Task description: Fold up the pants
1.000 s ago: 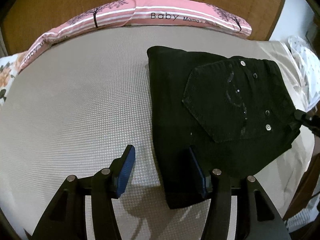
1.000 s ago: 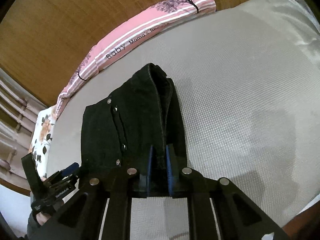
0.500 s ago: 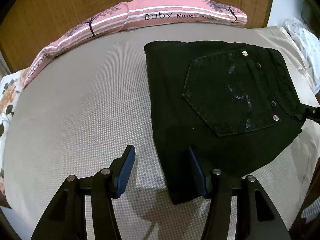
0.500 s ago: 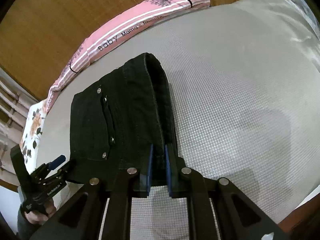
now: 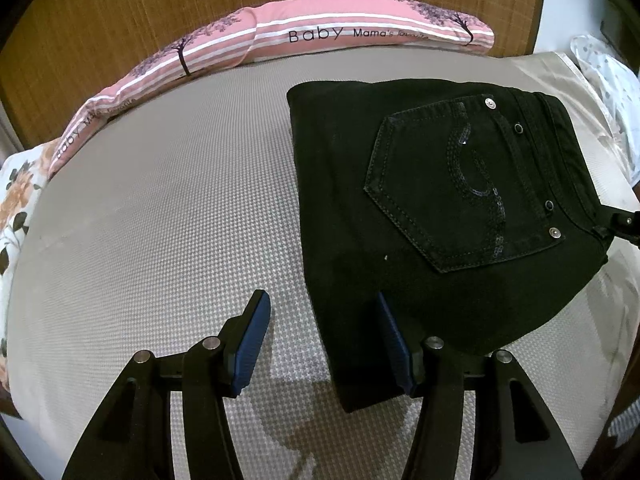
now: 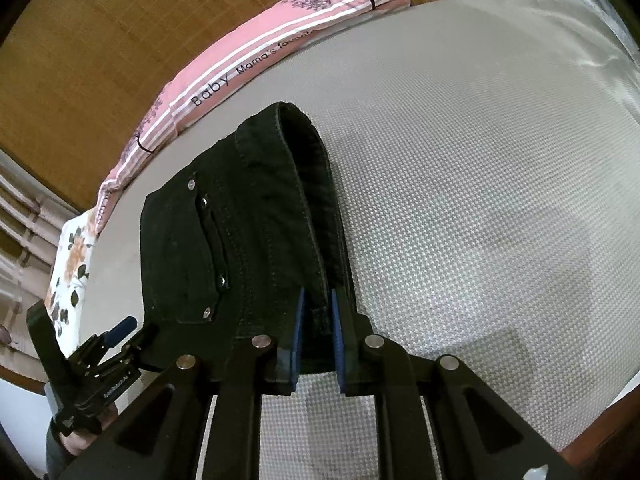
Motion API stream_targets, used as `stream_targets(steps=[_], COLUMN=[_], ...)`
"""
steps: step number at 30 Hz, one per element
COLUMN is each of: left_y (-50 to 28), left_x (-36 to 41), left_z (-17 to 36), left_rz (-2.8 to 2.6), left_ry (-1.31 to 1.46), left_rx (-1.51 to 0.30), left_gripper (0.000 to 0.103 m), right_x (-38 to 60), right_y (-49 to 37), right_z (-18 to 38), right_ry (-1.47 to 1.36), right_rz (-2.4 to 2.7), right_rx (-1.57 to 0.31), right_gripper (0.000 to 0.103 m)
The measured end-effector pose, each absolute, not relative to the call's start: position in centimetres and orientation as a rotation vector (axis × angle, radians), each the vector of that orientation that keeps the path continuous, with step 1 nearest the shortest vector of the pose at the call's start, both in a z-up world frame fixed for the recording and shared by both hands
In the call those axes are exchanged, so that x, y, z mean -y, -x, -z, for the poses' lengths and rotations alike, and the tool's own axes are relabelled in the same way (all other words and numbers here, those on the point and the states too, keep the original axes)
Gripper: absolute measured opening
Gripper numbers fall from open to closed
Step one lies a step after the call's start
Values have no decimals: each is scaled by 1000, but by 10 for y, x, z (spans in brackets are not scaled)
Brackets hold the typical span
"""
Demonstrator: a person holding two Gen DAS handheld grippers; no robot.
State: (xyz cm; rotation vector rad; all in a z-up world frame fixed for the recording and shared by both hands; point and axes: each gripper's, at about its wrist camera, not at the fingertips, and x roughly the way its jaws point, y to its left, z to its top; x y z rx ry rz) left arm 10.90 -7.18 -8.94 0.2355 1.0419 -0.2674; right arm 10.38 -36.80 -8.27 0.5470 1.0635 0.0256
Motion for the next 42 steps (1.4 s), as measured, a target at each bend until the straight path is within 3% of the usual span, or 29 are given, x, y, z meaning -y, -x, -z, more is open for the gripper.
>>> stream_targets(steps=[12,14,16,27,30,42], left_y=[-115,-116,-117,-122,-126,-155], left_x=[56,53,49,22,15,23], left_z=[93,94,95,89,86,97], left_rz=[311,318,335,415,431,496], left_ry=[-118,-98,-63,131,188,319], left_rx=[-1067,-1070,-1074,-1104,-1110,-1230], left_gripper=[63,64,64,64,64,64], right_x=[361,364,367,369,374,396], right_y=[-109,-110,-110,-119,-130,-154], right_z=[78,78,80,67,61,95], right_ry=[-521,-539,-533,-544,-587,-674], right_rz=[25,26,57,14,-29,-133], right_rx=[-1094,-1099,-1110,-1086,-1056,-1145], right_gripper=[16,21,43,45,60,60])
